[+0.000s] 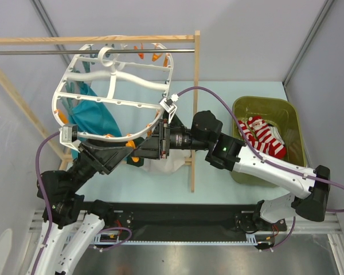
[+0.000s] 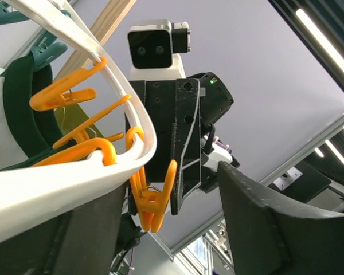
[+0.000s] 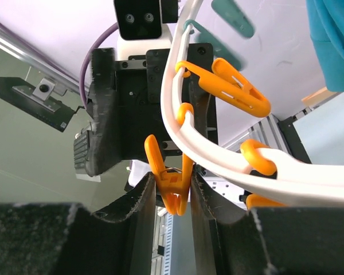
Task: Clip the socks to the hanger
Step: Open the clamp at the hanger.
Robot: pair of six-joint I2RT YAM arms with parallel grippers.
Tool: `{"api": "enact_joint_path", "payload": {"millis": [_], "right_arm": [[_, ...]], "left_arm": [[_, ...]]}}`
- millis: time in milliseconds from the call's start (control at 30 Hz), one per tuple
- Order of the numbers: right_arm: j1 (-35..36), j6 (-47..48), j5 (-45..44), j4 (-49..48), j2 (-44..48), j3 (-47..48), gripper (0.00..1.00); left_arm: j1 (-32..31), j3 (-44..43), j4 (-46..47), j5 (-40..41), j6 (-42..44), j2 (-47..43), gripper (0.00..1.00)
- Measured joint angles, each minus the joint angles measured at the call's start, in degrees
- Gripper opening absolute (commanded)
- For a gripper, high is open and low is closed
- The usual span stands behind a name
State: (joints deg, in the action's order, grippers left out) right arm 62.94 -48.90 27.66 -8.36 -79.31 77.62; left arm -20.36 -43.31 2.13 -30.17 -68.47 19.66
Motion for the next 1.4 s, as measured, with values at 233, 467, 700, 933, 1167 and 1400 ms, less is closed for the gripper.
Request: {"api": "enact_joint_path", "payload": {"millis": [233, 467, 700, 933, 1167, 1400], "right_arm": [[0.3, 0.0, -0.1, -2.0, 0.3, 0.0, 0.0], [0.3, -0.2, -0.1, -2.1, 0.3, 0.0, 0.0], [0.4, 0.5, -0.7, -1.4, 0.5, -0.3, 0.36], [0.3, 4.6, -2.4, 8.7, 3.2, -1.3, 0.73], [-1.2, 7.8, -4.1, 17.1, 6.1, -1.9, 0.73], [-0.8, 12.8, -4.0, 16.2, 7.8, -2.5, 0.56]], "left_arm": [[0.2, 0.1, -0.5, 2.1, 1.5, 0.1, 0.48], [0.2, 0.1, -0.5, 2.2, 1.4, 0.1, 0.27], [0.1, -1.1, -4.0, 2.6, 2.7, 0.1, 0.0], [-0.1, -3.0, -11.0, 4.0, 5.6, 0.2, 0.0], [-0.2, -3.1, -13.9, 4.7, 6.1, 0.3, 0.0], [-0.2, -4.1, -13.3, 4.5, 5.9, 0.5, 0.0]]}}
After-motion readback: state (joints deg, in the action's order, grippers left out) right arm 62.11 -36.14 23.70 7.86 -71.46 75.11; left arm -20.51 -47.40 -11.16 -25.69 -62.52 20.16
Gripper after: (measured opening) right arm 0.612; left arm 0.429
